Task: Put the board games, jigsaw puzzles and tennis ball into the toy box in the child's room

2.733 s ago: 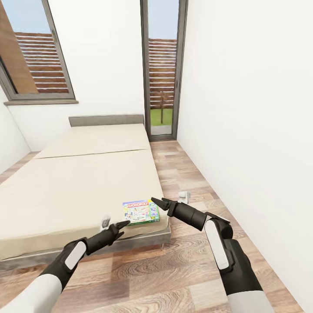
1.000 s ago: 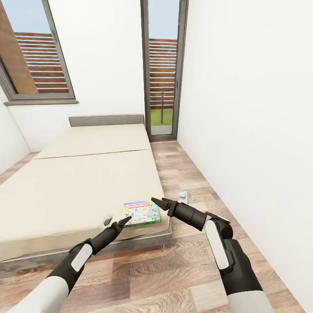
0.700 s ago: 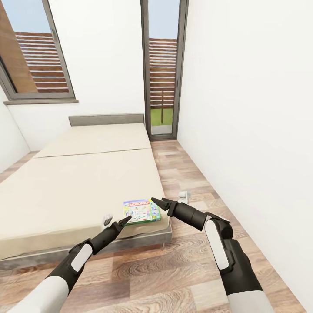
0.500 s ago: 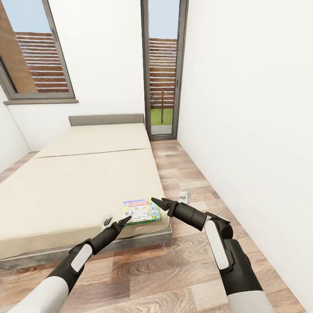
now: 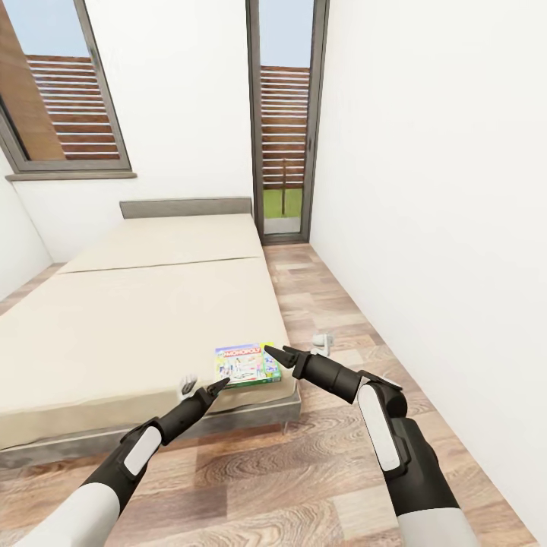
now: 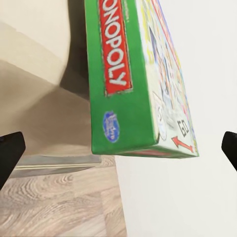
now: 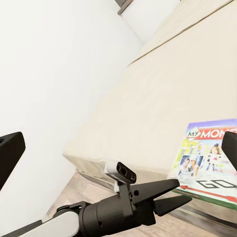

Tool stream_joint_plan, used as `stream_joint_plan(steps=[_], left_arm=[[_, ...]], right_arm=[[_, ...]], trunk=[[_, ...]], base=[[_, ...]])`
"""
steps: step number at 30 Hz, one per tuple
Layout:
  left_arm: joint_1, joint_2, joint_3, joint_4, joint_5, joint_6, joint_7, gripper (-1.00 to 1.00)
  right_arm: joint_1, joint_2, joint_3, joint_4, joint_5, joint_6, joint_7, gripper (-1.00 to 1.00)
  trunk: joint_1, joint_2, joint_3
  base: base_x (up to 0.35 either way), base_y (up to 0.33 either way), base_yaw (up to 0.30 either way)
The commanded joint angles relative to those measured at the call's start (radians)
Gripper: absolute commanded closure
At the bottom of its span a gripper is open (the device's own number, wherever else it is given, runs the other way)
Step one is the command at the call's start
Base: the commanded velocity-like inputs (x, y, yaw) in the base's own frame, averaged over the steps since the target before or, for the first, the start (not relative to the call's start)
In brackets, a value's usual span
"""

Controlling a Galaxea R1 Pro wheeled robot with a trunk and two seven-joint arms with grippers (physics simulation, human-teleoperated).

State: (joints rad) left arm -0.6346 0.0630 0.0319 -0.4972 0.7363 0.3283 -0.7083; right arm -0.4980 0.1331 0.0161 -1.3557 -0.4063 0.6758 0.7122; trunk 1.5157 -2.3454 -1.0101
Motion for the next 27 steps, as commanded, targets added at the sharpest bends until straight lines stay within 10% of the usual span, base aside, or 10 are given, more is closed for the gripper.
stream_joint_plan(steps=[1, 27], left_arm=[[0.000, 0.000, 0.002, 0.000, 0.007, 0.009, -0.003, -1.00], [0.000, 0.000, 0.000, 0.000, 0.003, 0.005, -0.003, -1.00]], right_arm=[[-0.001, 0.000, -0.001, -0.001, -0.005, 0.007, 0.000, -1.00], [-0.001, 0.000, -0.001, -0.001, -0.004, 0.007, 0.000, -1.00]], trunk=[[0.000, 0.000, -0.001], [0.000, 0.000, -0.001]], base=[[0.000, 0.000, 0.000], [0.021, -0.019, 0.000]])
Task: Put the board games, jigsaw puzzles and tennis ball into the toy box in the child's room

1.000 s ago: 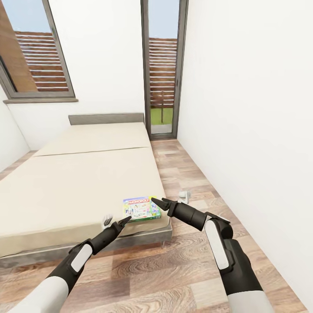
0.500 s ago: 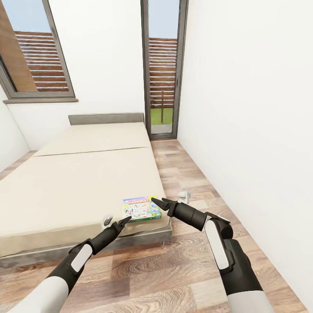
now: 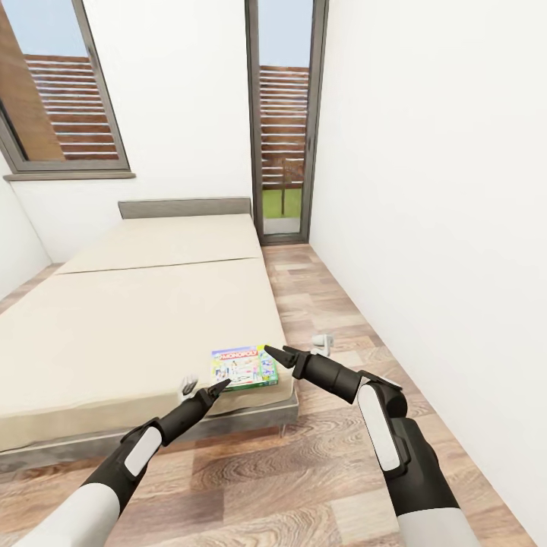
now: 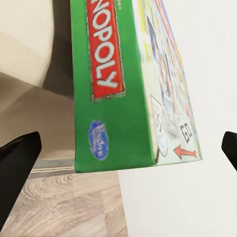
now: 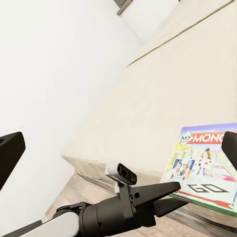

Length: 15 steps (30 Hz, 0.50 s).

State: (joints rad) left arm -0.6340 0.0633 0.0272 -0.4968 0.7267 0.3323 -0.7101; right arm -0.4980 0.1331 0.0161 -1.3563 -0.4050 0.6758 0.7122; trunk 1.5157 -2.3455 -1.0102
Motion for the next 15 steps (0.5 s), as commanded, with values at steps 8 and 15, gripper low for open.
stream_joint_plan(steps=[8, 15], left_arm=[[-0.001, 0.000, 0.006, 0.000, 0.013, 0.002, -0.002, -1.00], [-0.001, 0.000, 0.007, 0.000, 0.014, 0.002, -0.002, -1.00]], right_arm=[[-0.001, 0.000, -0.001, 0.000, -0.003, 0.007, 0.000, -1.00], [-0.001, 0.000, -0.001, 0.000, -0.002, 0.007, 0.000, -1.00]], trunk=[[0.000, 0.000, -0.001], [0.000, 0.000, -0.001]], base=[[0.066, 0.000, 0.000], [0.028, 0.000, 0.000]])
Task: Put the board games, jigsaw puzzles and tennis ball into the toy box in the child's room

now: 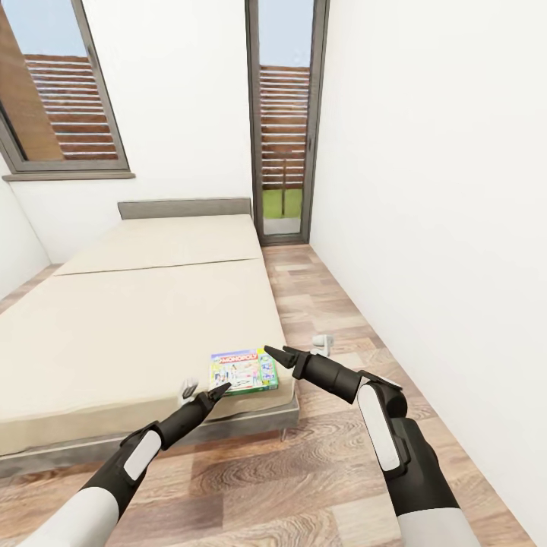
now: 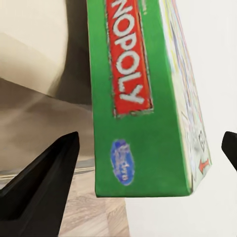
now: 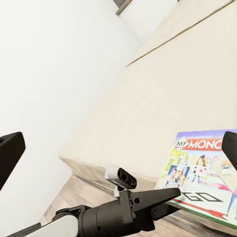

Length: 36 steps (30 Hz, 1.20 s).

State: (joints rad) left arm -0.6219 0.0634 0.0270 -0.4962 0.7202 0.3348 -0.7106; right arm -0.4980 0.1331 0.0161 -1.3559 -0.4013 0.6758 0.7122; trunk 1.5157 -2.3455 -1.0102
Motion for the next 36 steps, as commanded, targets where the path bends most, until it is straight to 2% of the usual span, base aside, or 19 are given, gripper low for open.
stream_joint_plan(steps=[1, 36], left_arm=[[-0.013, -0.001, 0.007, -0.001, 0.021, 0.000, -0.003, -1.00], [-0.013, 0.001, 0.007, -0.001, 0.021, 0.001, -0.007, -1.00]], right_arm=[[-0.001, 0.000, -0.001, 0.000, -0.005, 0.007, 0.000, -1.00], [-0.001, 0.000, -0.001, 0.000, -0.004, 0.007, 0.000, -1.00]], trunk=[[0.000, 0.000, -0.001], [0.000, 0.000, -0.001]], base=[[0.005, 0.000, 0.000], [0.010, 0.000, 0.000]])
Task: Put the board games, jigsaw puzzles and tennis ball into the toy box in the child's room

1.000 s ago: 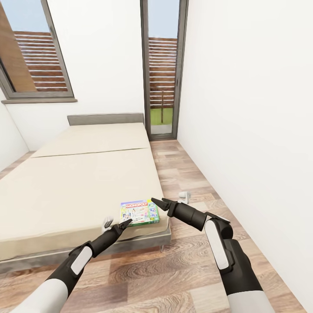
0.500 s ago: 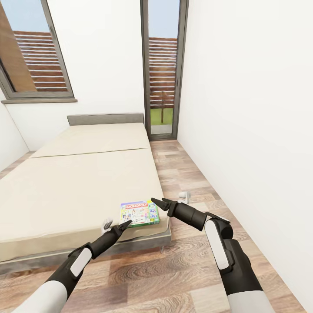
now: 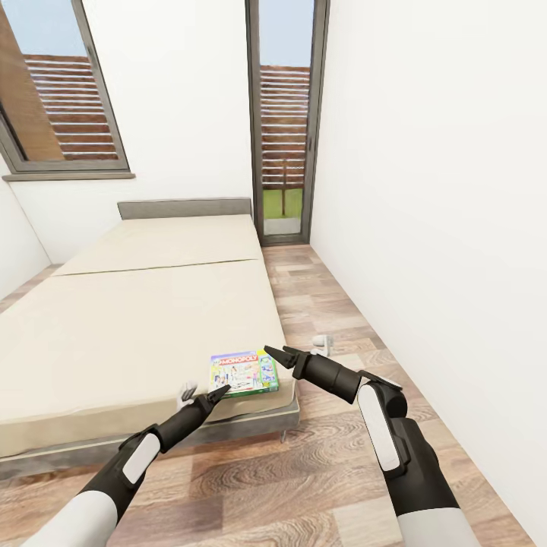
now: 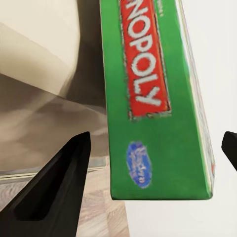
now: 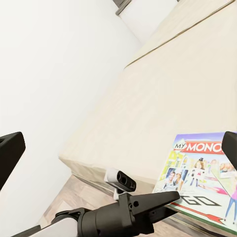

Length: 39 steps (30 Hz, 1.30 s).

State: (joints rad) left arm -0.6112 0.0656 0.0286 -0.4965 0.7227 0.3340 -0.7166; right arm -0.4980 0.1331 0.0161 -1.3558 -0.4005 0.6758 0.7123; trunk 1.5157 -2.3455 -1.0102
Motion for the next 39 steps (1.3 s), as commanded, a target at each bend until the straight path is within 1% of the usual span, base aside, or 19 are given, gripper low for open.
stream_joint_plan(steps=[1, 15, 16, 35, 39], left_arm=[[-0.024, -0.001, 0.005, -0.001, 0.018, 0.002, -0.001, -1.00], [-0.024, 0.000, 0.004, -0.001, 0.018, 0.005, -0.001, -1.00], [-0.024, 0.000, 0.004, -0.001, 0.018, 0.005, -0.001, 1.00], [-0.024, -0.001, 0.002, -0.002, 0.017, 0.005, -0.001, 1.00], [-0.024, -0.001, 0.003, -0.002, 0.017, 0.005, -0.011, 1.00]], right_arm=[[-0.001, 0.000, -0.001, 0.000, -0.006, 0.007, 0.000, -1.00], [-0.001, 0.000, -0.001, -0.001, -0.005, 0.007, 0.000, -1.00], [-0.001, 0.000, -0.001, -0.001, -0.005, 0.007, 0.000, -1.00], [-0.001, 0.000, -0.001, -0.001, -0.005, 0.007, 0.000, -1.00], [-0.001, 0.000, -0.001, 0.000, -0.004, 0.007, 0.000, -1.00]], trunk=[[0.000, 0.000, -0.001], [0.000, 0.000, -0.001], [0.000, 0.000, -0.001], [0.000, 0.000, -0.001], [0.000, 0.000, -0.001]], base=[[0.000, 0.000, 0.000], [0.000, 0.000, 0.000], [0.000, 0.000, 0.000], [0.000, 0.000, 0.000], [0.000, 0.000, 0.000]])
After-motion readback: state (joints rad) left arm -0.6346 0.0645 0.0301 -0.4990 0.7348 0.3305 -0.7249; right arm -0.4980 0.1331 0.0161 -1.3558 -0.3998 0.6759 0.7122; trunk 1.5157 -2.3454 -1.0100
